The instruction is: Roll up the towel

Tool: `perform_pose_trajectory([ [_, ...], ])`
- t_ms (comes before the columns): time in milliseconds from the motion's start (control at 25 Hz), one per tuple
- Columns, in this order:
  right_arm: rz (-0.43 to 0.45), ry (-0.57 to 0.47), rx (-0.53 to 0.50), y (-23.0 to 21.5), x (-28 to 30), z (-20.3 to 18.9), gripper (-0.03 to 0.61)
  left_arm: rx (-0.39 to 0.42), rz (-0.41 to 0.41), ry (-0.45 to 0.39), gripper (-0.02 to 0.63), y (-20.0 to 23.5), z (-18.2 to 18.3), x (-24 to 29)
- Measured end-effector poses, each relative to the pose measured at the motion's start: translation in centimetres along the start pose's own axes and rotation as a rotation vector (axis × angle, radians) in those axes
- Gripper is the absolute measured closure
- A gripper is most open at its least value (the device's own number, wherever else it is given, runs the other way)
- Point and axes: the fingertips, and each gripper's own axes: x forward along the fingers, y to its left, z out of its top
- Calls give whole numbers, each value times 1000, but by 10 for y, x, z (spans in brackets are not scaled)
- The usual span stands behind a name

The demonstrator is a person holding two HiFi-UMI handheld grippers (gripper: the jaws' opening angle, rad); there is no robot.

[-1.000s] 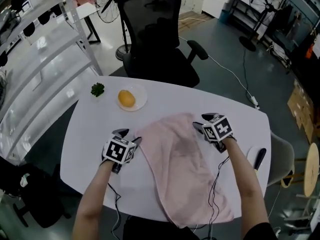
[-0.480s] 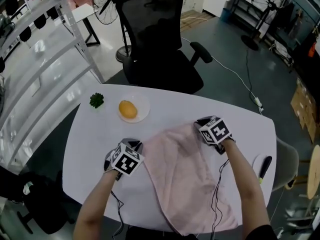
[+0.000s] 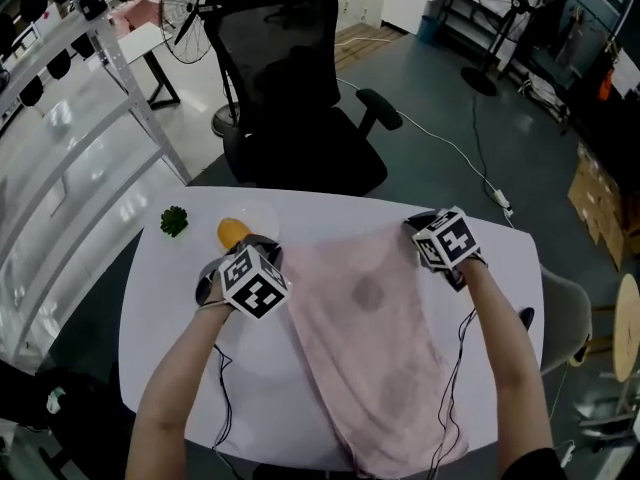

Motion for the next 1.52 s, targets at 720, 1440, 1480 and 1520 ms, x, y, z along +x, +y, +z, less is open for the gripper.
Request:
perform_pose_trajectory([
  [720,-231,25,139,-77,51,-14,525,506,139,160,580,36,49,113],
  [1440,-99,-53,-6,-4,-59,-34,216,292,95,-49,281,-41,80,-10],
  [1480,-87,-58,-20,5,-70,-40,216,284,91,-54,281,-53,78,-18],
  [1520,-74,-61,-34,14,-80,-47,216,271,85,-57,281,-65,74,-25],
])
